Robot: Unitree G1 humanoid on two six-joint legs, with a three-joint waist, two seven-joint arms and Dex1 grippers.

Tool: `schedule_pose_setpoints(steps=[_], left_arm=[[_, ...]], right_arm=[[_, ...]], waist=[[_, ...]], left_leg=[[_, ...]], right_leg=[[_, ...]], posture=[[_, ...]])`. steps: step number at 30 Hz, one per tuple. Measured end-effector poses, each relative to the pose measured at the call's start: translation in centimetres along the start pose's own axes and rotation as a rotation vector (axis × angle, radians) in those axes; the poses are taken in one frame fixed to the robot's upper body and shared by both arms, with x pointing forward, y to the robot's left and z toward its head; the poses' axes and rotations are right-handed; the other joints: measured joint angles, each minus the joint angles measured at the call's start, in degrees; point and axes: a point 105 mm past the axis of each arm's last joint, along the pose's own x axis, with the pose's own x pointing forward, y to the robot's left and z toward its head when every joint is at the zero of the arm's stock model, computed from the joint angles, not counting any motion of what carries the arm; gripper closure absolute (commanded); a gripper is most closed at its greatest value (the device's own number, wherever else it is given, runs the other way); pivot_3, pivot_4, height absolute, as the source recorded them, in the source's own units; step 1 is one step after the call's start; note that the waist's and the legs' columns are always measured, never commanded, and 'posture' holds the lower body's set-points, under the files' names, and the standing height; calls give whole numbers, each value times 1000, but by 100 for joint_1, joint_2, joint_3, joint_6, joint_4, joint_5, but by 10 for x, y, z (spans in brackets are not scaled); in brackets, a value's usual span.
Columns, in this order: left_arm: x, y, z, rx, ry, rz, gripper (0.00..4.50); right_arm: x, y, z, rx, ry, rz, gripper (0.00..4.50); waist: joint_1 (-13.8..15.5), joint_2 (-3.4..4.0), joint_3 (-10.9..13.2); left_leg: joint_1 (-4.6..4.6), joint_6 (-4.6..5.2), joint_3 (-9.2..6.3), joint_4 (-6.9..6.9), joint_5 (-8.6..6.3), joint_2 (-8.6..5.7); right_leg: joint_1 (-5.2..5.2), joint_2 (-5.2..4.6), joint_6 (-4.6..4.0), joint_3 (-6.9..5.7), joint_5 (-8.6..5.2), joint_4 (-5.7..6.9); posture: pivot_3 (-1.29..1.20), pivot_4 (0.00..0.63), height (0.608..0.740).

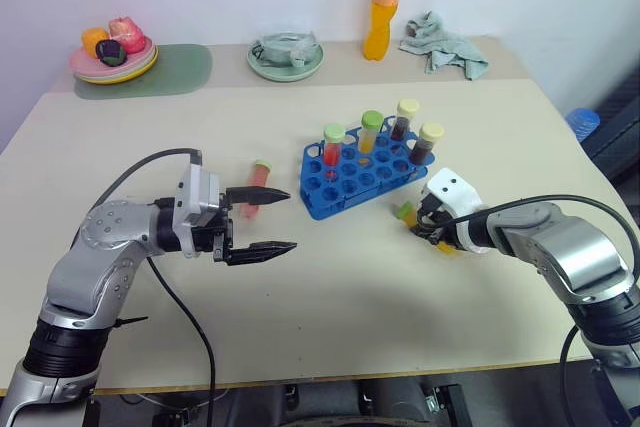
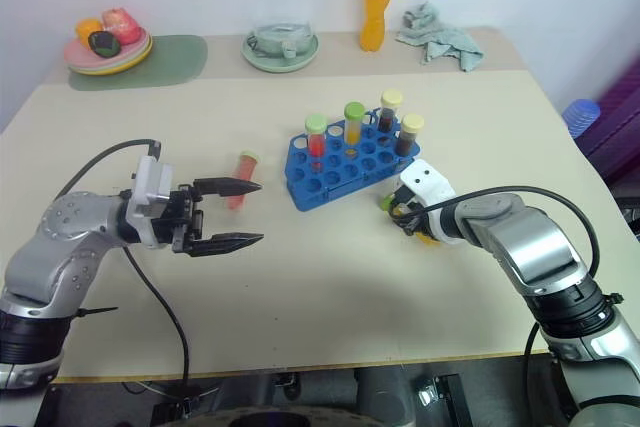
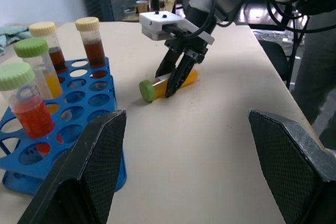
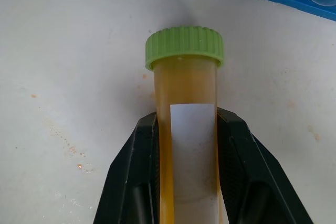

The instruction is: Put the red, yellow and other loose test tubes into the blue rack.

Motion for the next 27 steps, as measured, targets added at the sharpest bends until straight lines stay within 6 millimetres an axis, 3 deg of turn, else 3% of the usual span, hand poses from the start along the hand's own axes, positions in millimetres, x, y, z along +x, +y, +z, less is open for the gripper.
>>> schedule_pose_setpoints(steps=[9, 20, 27], left_arm=[[3, 1, 3, 11, -13, -7, 700], [5, 2, 3, 10, -20, -12, 700], [4, 1, 0, -5, -20, 1, 700]], right_arm=[[-19, -16, -17, -76, 82, -43, 3674], [-21, -15, -20, -92, 93, 1, 3674], [-21, -21, -20, -94, 91, -16, 213]], waist=[[69, 0, 1], [69, 0, 1], [70, -1, 1]], left_leg=[[-2, 1, 1, 2, -1, -1], [-1, 1, 1, 4, -1, 0], [-1, 1, 1, 4, -1, 0]], right_leg=[[-2, -2, -1, 0, 0, 0], [-2, -1, -1, 0, 0, 0], [-1, -1, 0, 0, 0, 0]], posture=[[0, 150, 740], [0, 150, 740], [0, 150, 740]])
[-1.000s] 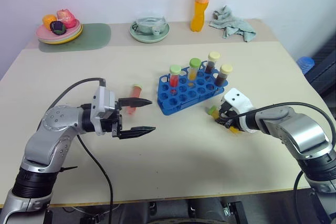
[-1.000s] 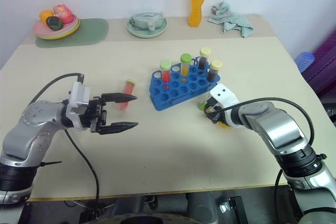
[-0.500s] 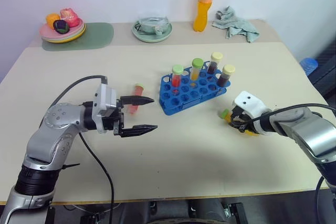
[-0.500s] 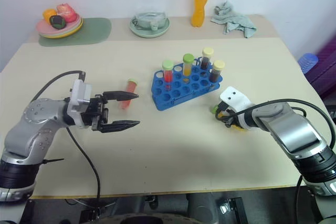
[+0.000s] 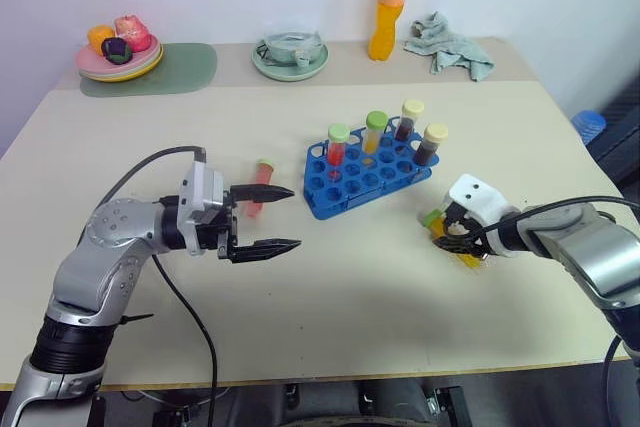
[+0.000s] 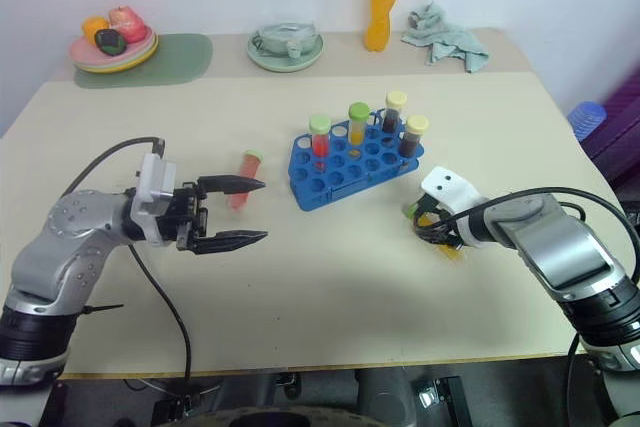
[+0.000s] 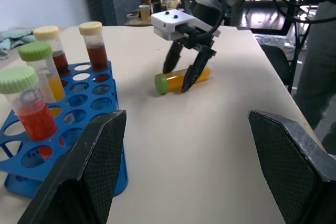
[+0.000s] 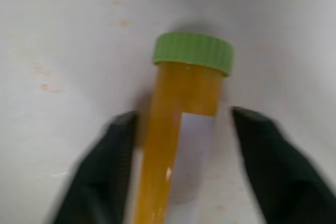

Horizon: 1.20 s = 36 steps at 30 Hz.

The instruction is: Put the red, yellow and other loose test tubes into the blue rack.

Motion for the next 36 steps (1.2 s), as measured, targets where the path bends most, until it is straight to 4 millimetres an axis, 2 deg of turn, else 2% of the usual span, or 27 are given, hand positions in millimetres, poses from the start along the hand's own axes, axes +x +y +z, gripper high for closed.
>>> schedule_pose_setpoints(steps=[1, 18, 21, 25, 26, 27, 36], left_arm=[[0, 0, -1, -3, -1, 2, 700], [-1, -2, -6, -26, 0, 18, 700], [-1, -3, -7, -28, -6, 24, 700], [-2, -5, -11, -41, -9, 38, 700], [-2, -5, -11, -39, -9, 38, 700], [-2, -6, -11, -39, -9, 38, 700], [-4, -10, -15, -48, -9, 48, 700]], right_arm=[[-1, -3, 0, 3, -1, -13, 36], [-5, 7, -8, 27, 59, 95, 36], [-5, 9, -9, 26, 63, 109, 863], [-5, 7, -8, 30, 64, 114, 2787], [-4, 7, -8, 31, 65, 118, 3390], [-4, 7, -7, 29, 64, 118, 3724], [-2, 4, -5, 26, 64, 114, 3764]], waist=[[-1, 0, 0], [25, 0, 0], [26, 0, 0], [29, 0, 0], [29, 0, 0], [27, 0, 0], [16, 0, 0]], left_leg=[[0, 0, 0, 0, 0, 0], [0, 0, -1, 1, 0, 2], [0, 0, 0, 1, 0, 2], [-1, 0, -1, 3, 0, 2], [0, 0, -1, 4, 0, 2], [0, 0, -1, 4, 0, 2], [0, -1, -1, 5, 0, 2]], right_leg=[[0, 1, 0, 0, 0, 0], [0, 0, -1, -1, 0, 0], [0, 0, -1, 0, 0, 0], [0, -1, -1, 0, 0, 0], [0, -1, -1, -1, 0, 0], [0, -2, -1, -1, 0, 0], [0, -2, -2, 0, 0, 0]], posture=[[0, 150, 740], [0, 150, 740], [0, 150, 740], [0, 150, 740], [0, 150, 740], [0, 150, 740], [0, 150, 740]])
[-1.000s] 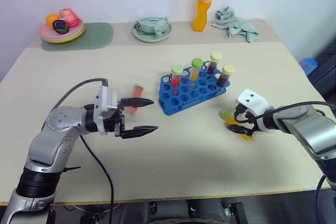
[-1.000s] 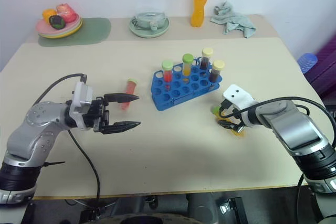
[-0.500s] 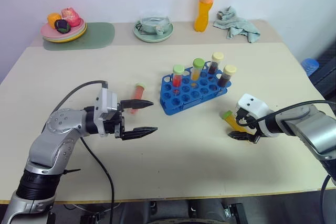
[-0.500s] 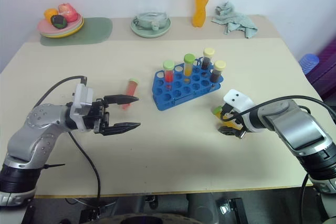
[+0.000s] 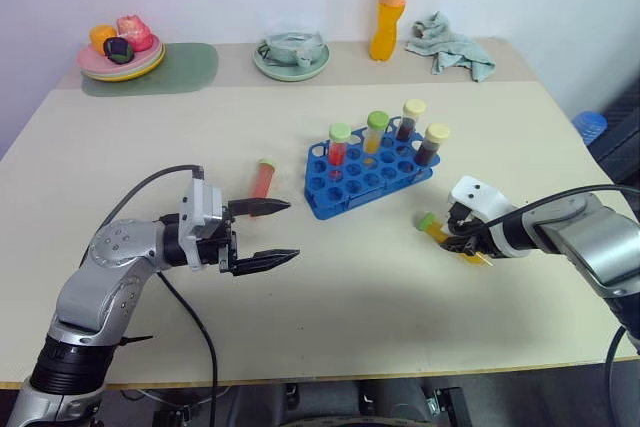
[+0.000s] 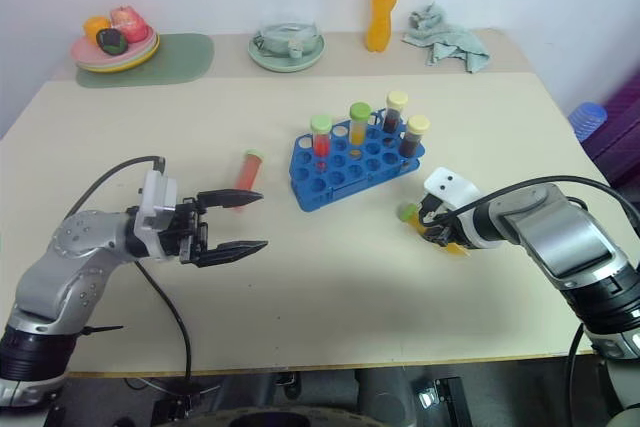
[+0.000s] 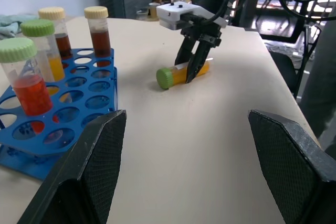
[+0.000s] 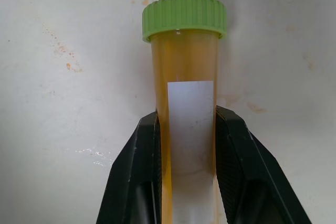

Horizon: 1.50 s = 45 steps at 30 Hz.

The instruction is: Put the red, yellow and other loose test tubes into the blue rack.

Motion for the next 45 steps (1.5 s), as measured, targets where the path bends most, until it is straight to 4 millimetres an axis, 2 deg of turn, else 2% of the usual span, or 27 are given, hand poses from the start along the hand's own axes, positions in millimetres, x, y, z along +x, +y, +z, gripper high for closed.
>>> schedule_pose_setpoints(steps=[2, 4, 8, 11, 13, 19, 22, 25, 29, 34, 38, 45], left_arm=[[-1, 0, 0, 2, -1, 6, 700], [-3, 1, 0, 3, -2, 14, 700], [-4, 4, -2, -5, -10, 40, 700], [-6, 7, -4, -10, -18, 59, 700], [-7, 9, -6, -19, -19, 68, 700], [-6, 14, -6, -27, -39, 92, 700], [-6, 17, -6, -22, -47, 105, 700], [-7, 22, -6, -28, -66, 139, 700], [-6, 29, -3, -29, -100, 186, 700], [-3, 43, 4, -17, -158, 258, 700], [-2, 46, 4, -23, -175, 284, 700], [-3, 49, 4, -26, -176, 309, 700]], right_arm=[[0, 2, 2, -8, -17, 6, 3764], [-2, 10, 15, -22, -93, 45, 3764], [-22, 31, 63, -102, -406, 133, 3764], [-34, 39, 93, -129, -663, 118, 3764], [-35, 41, 107, -127, -818, 69, 3764], [-34, 32, 129, -33, -1158, -50, 3764], [-23, 26, 132, -23, -1264, -121, 3764], [-6, 21, 131, 42, -1326, -129, 3764], [5, 18, 136, 69, -1400, -142, 3764], [25, 12, 133, 104, -1429, -198, 3764], [42, 14, 124, 125, -1405, -210, 3764], [46, 13, 122, 130, -1428, -241, 3764]], waist=[[-6, 0, 0], [-4, 2, 1], [-6, 2, 1], [12, -2, -1], [27, -2, -1], [10, -1, -1], [-13, -1, 0], [-48, 0, 0], [-116, 2, 1], [-134, 2, 1], [-140, 2, 1], [-141, 2, 1]], left_leg=[[-1, 0, 1, -1, 0, 0], [-2, 0, 1, -4, 0, 0], [-1, 0, 1, -6, 0, 3], [0, 0, 0, -2, 0, 3], [0, 0, 0, 1, 0, 1], [3, -3, 1, 2, 2, 1], [4, -6, 2, 1, 4, 1], [5, -14, 3, 0, 9, 2], [6, -34, 1, -2, 21, 2], [11, -56, 3, -10, 34, 3], [11, -59, 2, -13, 36, 4], [18, -64, -2, -14, 39, 5]], right_leg=[[-1, -1, 0, 0, 0, 0], [-3, 0, 0, 0, 0, 0], [-2, 6, 3, 0, 1, 0], [4, 7, 5, -4, 2, 0], [7, 7, 5, -6, 2, 1], [10, 11, 23, -7, 11, 8], [9, 16, 24, -7, 11, 12], [9, 17, 25, -7, 12, 18], [9, 19, 26, -8, 12, 23], [9, 21, 29, -8, 14, 27], [9, 21, 30, -7, 14, 29], [9, 21, 30, -8, 14, 39]], posture=[[0, 150, 740], [0, 150, 740], [0, 150, 740], [0, 150, 740], [0, 150, 740], [0, 150, 740], [0, 150, 740], [0, 150, 740], [0, 150, 740], [0, 150, 740], [0, 150, 740], [0, 150, 740]])
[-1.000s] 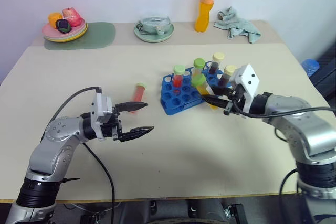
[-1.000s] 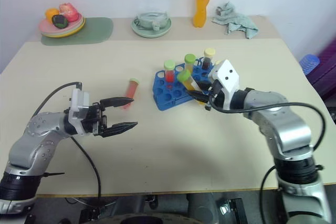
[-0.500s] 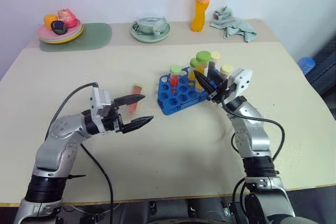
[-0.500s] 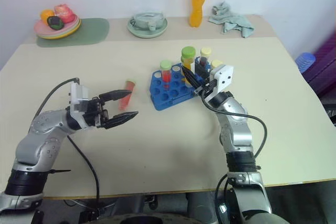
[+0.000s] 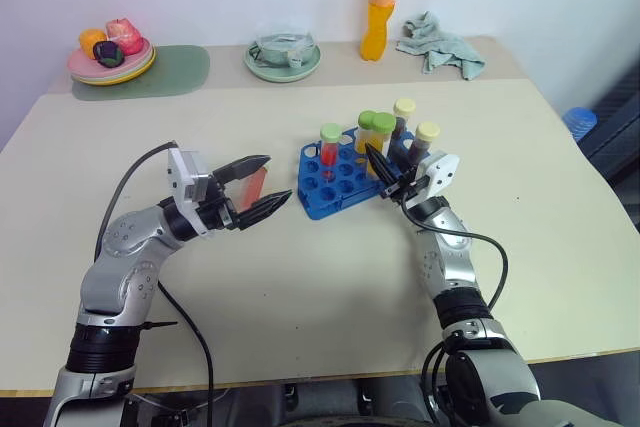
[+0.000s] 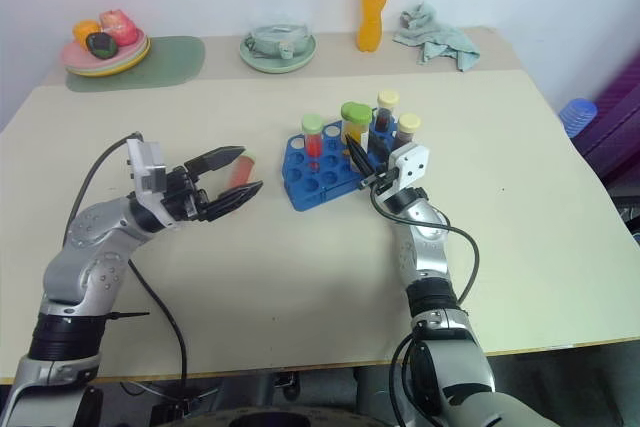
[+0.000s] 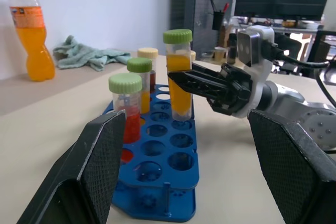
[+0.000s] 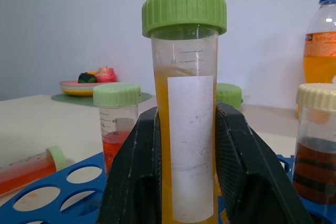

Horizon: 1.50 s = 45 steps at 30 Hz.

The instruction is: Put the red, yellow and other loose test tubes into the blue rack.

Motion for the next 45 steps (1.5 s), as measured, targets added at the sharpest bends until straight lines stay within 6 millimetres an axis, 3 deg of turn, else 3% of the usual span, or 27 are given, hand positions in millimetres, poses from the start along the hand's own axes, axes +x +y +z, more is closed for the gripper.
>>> schedule_pose_setpoints(steps=[14, 29, 37, 45], left_arm=[[3, 1, 1, -9, -8, 11, 700], [5, 2, 3, -11, -6, 12, 700], [8, -2, 9, 5, -8, 6, 700], [6, -2, 7, -5, 2, 30, 700]], right_arm=[[-3, -12, 1, -12, -17, -64, 3764], [-5, -2, -2, 18, -29, -39, 3764], [-4, -10, -18, 23, 39, -50, 3764], [-5, -14, -19, -5, 54, -11, 3764]], waist=[[-1, 0, 0], [-18, 0, 0], [-17, 0, 0], [15, 0, 0]], left_leg=[[3, -3, -3, 0, 2, 2], [12, -3, -6, -6, 2, 4], [22, -6, -5, -7, 3, 5], [24, -4, -8, -3, 2, 4]], right_leg=[[-1, 0, 0, 0, 0, 8], [-1, 0, 0, 0, 0, 17], [2, 0, -2, 1, -1, 30], [5, -1, -2, 2, -1, 35]], posture=[[0, 150, 740], [0, 150, 740], [0, 150, 740], [0, 150, 740]])
